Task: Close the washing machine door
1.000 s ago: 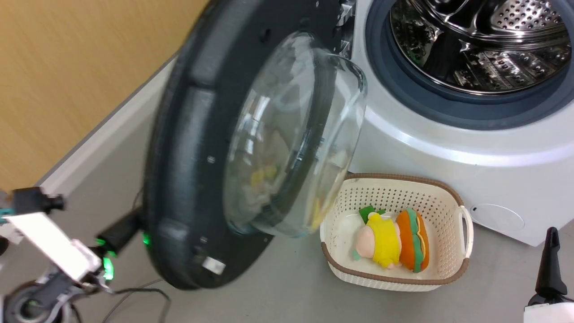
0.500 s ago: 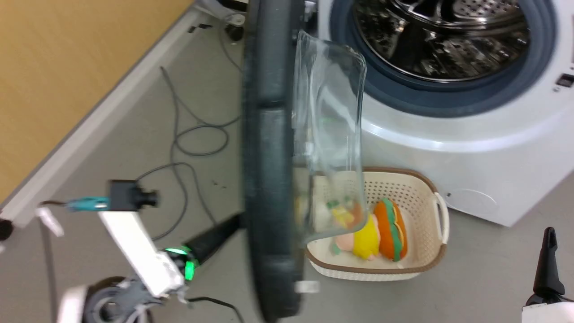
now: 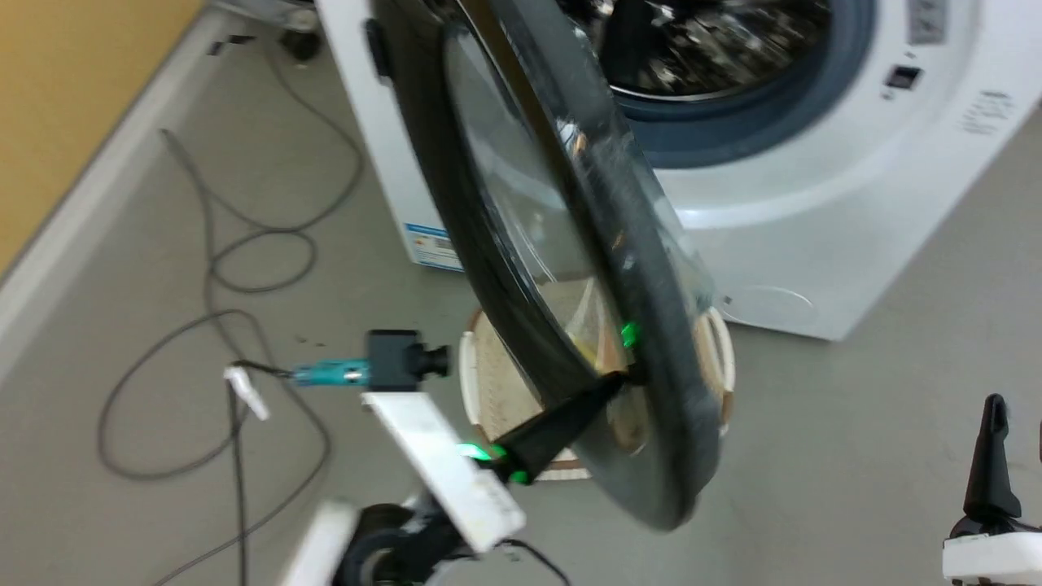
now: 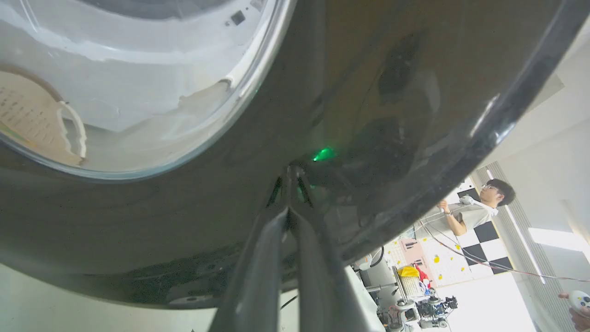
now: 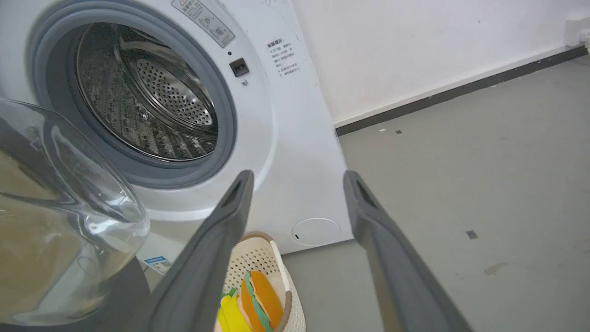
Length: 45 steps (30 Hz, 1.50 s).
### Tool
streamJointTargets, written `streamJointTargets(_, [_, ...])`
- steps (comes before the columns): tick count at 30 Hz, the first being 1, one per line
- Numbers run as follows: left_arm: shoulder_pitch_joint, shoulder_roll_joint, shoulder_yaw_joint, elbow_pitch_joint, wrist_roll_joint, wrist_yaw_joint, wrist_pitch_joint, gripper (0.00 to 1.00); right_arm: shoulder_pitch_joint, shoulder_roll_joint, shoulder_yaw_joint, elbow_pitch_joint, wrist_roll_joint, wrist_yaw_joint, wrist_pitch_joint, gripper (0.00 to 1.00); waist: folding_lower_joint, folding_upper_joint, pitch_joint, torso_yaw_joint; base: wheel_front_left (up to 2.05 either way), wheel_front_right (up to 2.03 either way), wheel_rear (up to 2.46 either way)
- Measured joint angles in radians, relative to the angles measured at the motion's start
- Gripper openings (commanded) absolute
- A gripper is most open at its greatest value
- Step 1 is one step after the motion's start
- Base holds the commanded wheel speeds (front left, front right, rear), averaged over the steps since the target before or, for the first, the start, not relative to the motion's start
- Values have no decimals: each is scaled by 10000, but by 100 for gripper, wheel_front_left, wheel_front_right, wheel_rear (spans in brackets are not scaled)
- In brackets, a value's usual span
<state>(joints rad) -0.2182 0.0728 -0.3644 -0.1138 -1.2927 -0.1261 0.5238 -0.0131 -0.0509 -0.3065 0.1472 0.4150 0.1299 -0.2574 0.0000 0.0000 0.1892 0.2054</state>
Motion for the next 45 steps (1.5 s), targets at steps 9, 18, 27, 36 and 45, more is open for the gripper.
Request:
streamJointTargets(9, [-1544, 113, -2167, 1519, 238, 0, -3175, 0, -364, 4, 278, -27, 17, 0, 0, 100, 0, 0, 441, -1066, 0, 0, 0])
streamJointTargets(18, [-2857, 178, -3699, 3229, -349, 0, -5185, 0, -566, 6, 740, -105, 0, 0, 0, 100, 0, 0, 687, -2018, 0, 0, 0])
streamJointTargets(27, [-3158, 982, -4675, 3741, -650, 0, -6742, 0, -552, 6, 869, -150, 102, 0, 0, 100, 1, 0, 554, -2274, 0, 0, 0])
streamJointTargets(36, [-3598, 2004, -4301, 4715, 2732, 94, -7798, 0, -318, 6, 704, -470, -151, 0, 0, 100, 0, 0, 92, -2060, 0, 0, 0])
streamJointTargets(45, [-2574, 1879, -667, 3166, 7595, 1850, -7812, 3, -295, 8, 554, -1018, -596, 0, 0, 100, 0, 0, -188, -1810, 0, 0, 0])
